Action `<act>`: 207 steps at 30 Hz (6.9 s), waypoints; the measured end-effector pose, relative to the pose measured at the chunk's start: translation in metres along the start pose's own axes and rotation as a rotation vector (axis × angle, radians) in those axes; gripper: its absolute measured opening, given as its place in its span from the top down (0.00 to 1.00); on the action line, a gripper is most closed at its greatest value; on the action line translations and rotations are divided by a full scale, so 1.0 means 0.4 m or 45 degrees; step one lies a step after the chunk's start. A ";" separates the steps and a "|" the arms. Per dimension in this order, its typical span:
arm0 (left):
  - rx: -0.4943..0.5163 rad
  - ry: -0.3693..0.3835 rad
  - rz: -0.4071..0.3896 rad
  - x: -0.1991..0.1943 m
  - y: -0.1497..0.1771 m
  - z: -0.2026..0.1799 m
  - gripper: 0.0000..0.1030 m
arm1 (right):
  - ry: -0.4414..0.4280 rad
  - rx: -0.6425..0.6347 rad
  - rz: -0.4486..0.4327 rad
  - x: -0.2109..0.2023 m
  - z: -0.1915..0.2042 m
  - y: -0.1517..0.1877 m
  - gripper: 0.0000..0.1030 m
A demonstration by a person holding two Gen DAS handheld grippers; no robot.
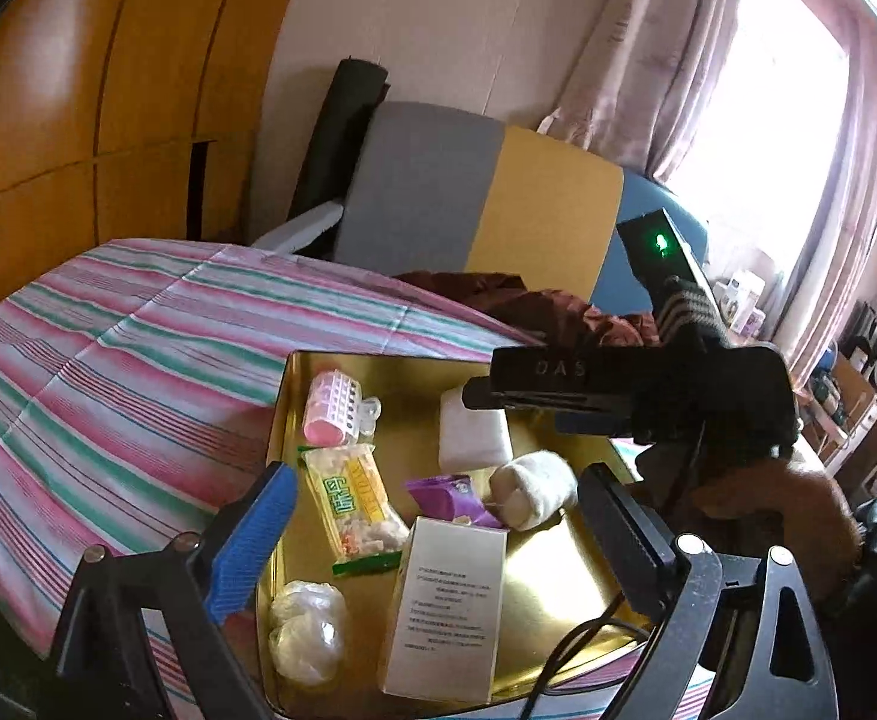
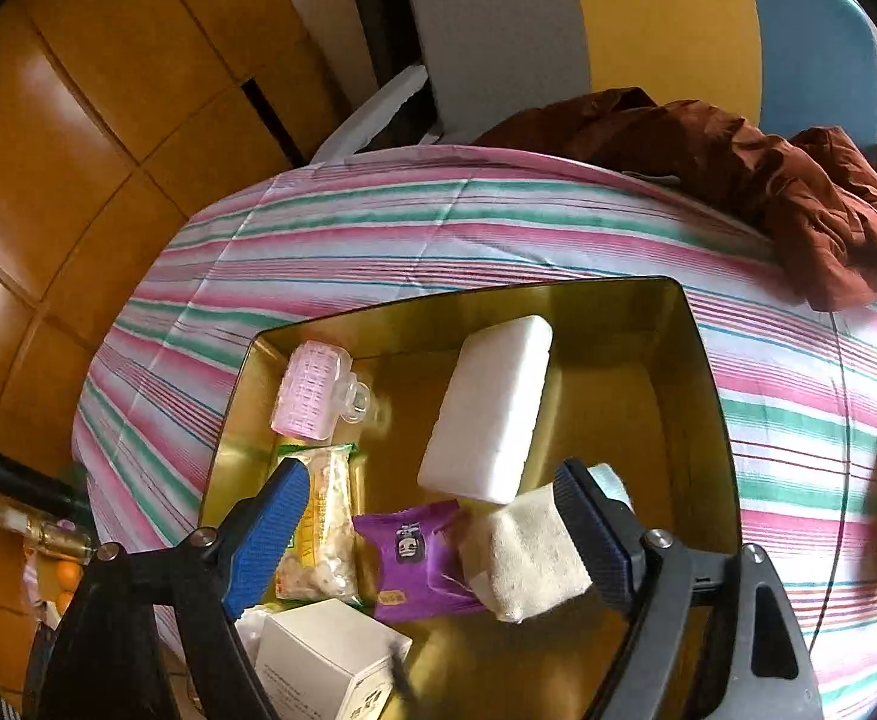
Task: Organize objects
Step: 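Withdraw both tools from the tray toward the remaining items, then grasp the yellow sponge with the left gripper, then grasp the purple candy packet with the right gripper while the left gripper holds the sponge, then carry the sponge and purple candy over the gold tray and release them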
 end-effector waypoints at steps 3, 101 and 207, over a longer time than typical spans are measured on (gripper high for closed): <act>0.022 0.020 0.011 0.005 0.010 -0.013 0.08 | -0.015 0.004 -0.003 -0.006 -0.006 0.000 0.18; 0.452 0.261 0.636 0.415 0.232 -0.986 0.38 | 0.241 1.148 -0.935 -0.839 -1.019 0.395 0.17; 0.037 -0.137 0.106 0.131 -0.089 -0.059 0.24 | -0.077 -0.297 -0.052 -0.207 -0.024 0.222 0.46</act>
Point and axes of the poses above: each gripper's, at about its wrist camera, not at the fingertips, and x roughly the way its jaws point, z to its left, y to its underside, the point moved 5 cm from there along x, roughly the way its jaws point, and after that the axes turned 11 degrees about -y, right-handed, at the moved point
